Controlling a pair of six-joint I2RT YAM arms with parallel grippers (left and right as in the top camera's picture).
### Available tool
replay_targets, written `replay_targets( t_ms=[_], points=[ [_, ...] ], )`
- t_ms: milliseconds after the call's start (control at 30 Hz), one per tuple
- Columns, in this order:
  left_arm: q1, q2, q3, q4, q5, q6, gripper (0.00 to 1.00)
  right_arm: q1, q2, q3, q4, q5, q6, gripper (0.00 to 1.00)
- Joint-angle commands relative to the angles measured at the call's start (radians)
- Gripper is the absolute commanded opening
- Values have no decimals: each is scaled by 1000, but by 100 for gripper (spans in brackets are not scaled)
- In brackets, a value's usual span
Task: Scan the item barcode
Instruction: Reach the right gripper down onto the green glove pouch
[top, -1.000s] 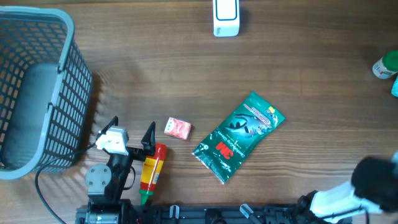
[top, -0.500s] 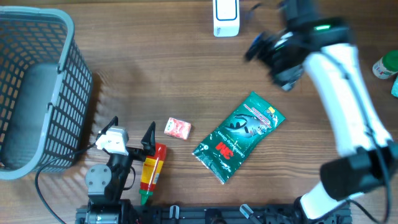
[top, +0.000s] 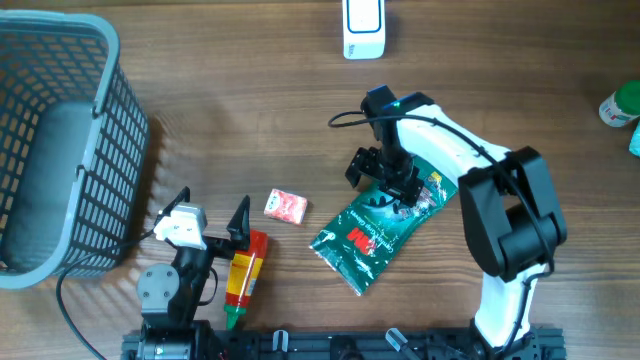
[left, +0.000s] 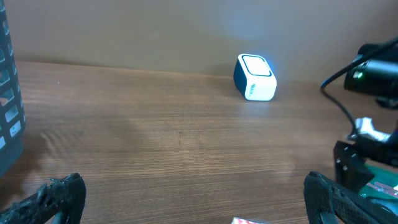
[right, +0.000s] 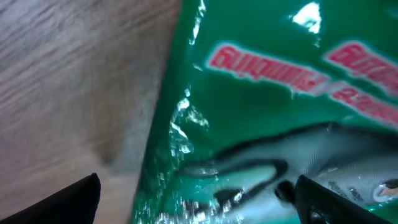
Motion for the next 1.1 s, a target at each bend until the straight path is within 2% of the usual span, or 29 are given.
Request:
replay_targets(
  t_ms=[0, 167, 233, 333, 367, 467, 633, 733, 867, 1067],
  points=[
    [-4, -2, -2, -7, -10, 20, 100, 3, 25, -78, 62, 8, -35, 96],
    [-4, -2, -2, -7, -10, 20, 100, 3, 26, -242, 166, 8, -32, 76],
    [-4, -2, -2, -7, -10, 20, 100, 3, 26, -290, 180, 0, -32, 54],
    [-4, -2, -2, -7, -10, 20, 100, 3, 26, -311, 193, 2, -34, 13],
    [-4, -2, -2, -7, -10, 20, 100, 3, 26, -310, 201, 2, -38, 5],
    [-4, -2, -2, -8, -10, 20, 100, -2, 26, -278, 224, -26, -129, 4],
    [-4, -2, -2, -7, -10, 20, 100, -37, 0, -110, 179, -230, -336, 4],
    [-4, -2, -2, -7, -10, 20, 100, -42, -52, -45, 160, -247, -449, 4],
    [-4, -2, -2, -7, -10, 20, 100, -24, -112, -42, 174, -131, -663, 4],
    [-4, -2, -2, -7, -10, 20, 100, 53, -115, -41, 137, 119, -690, 5]
  ],
)
